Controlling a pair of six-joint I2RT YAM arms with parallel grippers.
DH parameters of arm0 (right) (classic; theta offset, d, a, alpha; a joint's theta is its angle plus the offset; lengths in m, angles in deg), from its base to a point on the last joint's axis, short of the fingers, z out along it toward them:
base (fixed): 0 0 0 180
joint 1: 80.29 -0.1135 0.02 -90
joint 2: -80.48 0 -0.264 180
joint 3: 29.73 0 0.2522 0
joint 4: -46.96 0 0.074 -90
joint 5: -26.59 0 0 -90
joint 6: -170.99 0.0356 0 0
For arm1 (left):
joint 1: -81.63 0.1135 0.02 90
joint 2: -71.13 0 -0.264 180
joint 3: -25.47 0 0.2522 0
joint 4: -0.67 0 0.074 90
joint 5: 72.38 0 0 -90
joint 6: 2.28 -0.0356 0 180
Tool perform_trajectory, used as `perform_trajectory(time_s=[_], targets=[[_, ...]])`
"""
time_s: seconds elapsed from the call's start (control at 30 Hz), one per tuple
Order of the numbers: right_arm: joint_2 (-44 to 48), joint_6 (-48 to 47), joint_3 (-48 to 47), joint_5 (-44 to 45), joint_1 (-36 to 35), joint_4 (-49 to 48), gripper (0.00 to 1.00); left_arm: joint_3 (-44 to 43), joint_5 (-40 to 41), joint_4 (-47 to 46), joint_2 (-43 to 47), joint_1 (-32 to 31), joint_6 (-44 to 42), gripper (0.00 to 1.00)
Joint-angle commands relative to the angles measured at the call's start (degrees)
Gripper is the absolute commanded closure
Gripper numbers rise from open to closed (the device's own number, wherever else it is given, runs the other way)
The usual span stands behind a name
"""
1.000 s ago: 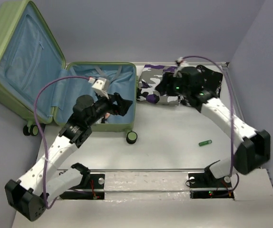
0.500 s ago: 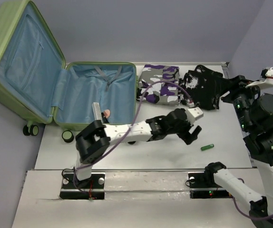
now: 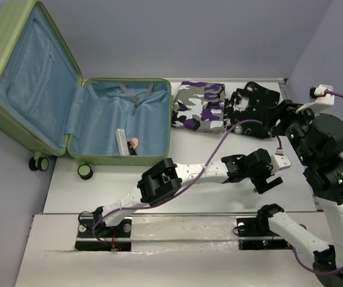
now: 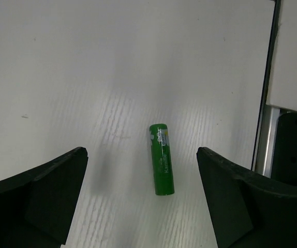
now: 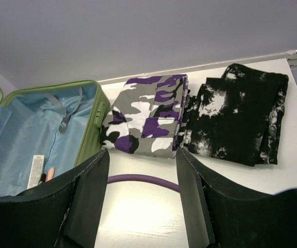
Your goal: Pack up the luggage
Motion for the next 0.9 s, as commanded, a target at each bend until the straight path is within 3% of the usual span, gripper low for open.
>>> perform_trajectory(time_s=[0.0,0.17,0.23,0.27,0.3,0.4,0.5,0.63,0.87], targets=[[0.65,-0.85,-1.26,-3.5,-0.11,0.03,0.4,-7.55,2.4,4.69,-4.68,-0.91,-3.88,0.01],[1.44,-0.94,-1.0,-2.98,-0.11,0.21,0.4,-9.76,4.16,6.81,-9.52,-1.0,-4.24,0.04],[1.26,-1.02,-1.08,-2.97,-0.11,0.21,0.4,-8.09,6.0,6.55,-10.14,-1.0,-4.42,0.17],[1.09,-0.94,-1.08,-3.06,-0.11,0.12,0.41,-7.65,6.79,6.46,-10.31,-1.08,-4.59,0.29],[1.0,-0.85,-0.91,-3.24,-0.11,0.04,0.41,-7.04,7.41,6.46,-10.4,-1.0,-4.68,0.29],[0.91,-0.58,-0.12,-3.41,-0.11,-0.49,0.42,-3.53,11.27,4.97,-9.35,-1.09,-5.12,0.68],[1.35,-0.58,0.5,-3.68,-0.11,-0.93,0.42,2.09,14.88,-0.64,-5.49,-1.0,-4.86,0.93],[2.23,-0.67,0.85,-2.63,-0.11,-1.02,0.44,10.62,17.26,-8.63,4.52,0.4,-2.23,0.94],[4.16,-0.58,1.73,-0.25,-0.11,-1.72,0.45,33.79,20.15,-20.52,34.27,7.69,6.82,0.94]])
